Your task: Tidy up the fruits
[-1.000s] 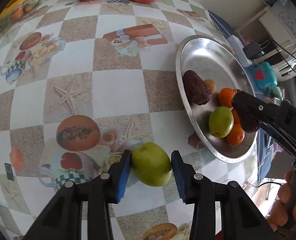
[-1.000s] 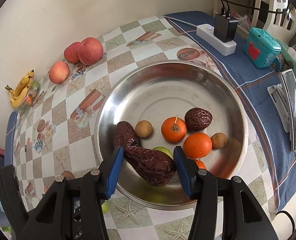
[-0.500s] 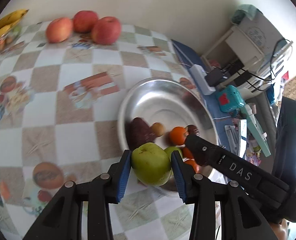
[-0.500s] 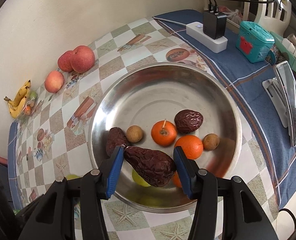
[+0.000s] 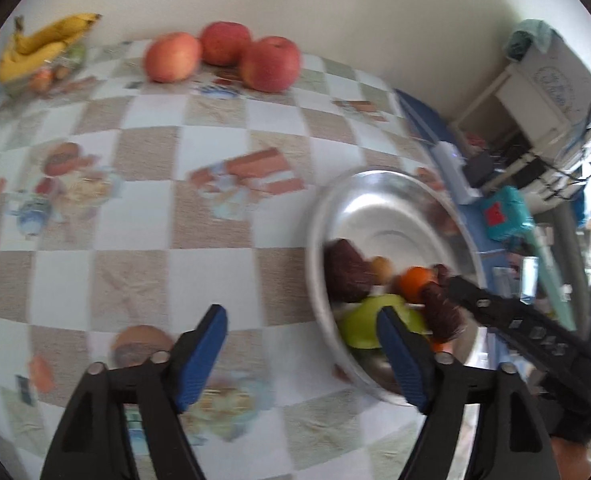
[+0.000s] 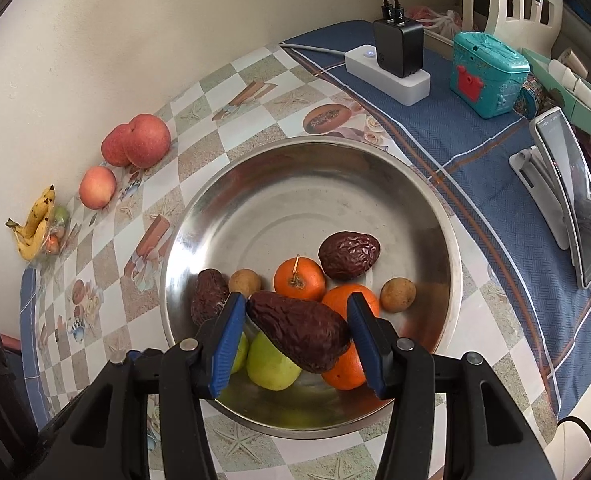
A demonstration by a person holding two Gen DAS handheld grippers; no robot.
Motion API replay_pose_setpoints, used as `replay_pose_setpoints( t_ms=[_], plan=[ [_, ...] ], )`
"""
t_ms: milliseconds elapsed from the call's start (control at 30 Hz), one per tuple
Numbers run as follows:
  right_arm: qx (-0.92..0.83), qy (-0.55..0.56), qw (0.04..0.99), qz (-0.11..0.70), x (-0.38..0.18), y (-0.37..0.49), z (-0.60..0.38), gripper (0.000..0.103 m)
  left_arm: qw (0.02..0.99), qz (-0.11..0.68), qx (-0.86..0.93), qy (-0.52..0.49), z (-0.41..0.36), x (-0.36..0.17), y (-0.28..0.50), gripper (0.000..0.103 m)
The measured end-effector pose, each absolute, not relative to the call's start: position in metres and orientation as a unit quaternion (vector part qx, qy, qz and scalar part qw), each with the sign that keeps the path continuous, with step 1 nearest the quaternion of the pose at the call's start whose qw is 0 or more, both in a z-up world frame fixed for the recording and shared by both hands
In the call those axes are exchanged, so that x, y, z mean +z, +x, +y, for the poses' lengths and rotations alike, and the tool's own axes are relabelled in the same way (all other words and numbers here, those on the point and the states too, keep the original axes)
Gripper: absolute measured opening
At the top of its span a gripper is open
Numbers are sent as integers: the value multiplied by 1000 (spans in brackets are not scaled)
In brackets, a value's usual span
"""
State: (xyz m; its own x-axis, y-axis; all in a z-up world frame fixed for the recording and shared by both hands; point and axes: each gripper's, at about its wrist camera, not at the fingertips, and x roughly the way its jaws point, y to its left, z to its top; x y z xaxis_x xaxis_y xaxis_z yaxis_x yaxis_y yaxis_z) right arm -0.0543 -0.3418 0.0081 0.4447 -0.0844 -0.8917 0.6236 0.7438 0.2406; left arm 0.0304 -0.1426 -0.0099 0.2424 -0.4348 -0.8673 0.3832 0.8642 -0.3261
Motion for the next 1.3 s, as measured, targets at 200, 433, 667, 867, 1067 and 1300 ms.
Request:
replay_pose_setpoints(
  t_ms=[200,433,667,867,1067,1300],
  plan=[
    [-227,268,807,475,9,-54,-337,75,822,542,-172,27,-112,-17,37,103],
    [-220,221,821,479,9,-58,-312,87,844,521,-111,71,-84,-9,36,103],
    [-185,173,835,488,11,-62,-274,87,851,504,-22,148,-68,5,19,103],
    [-174,149,839,494,12,-68,-252,87,840,513,25,176,-52,7,5,103],
    [-166,122,844,496,15,-70,-237,87,825,550,-10,130,-43,7,-3,103],
    [-164,105,843,501,13,-67,-231,87,813,569,-11,120,-42,4,-1,103]
  ],
)
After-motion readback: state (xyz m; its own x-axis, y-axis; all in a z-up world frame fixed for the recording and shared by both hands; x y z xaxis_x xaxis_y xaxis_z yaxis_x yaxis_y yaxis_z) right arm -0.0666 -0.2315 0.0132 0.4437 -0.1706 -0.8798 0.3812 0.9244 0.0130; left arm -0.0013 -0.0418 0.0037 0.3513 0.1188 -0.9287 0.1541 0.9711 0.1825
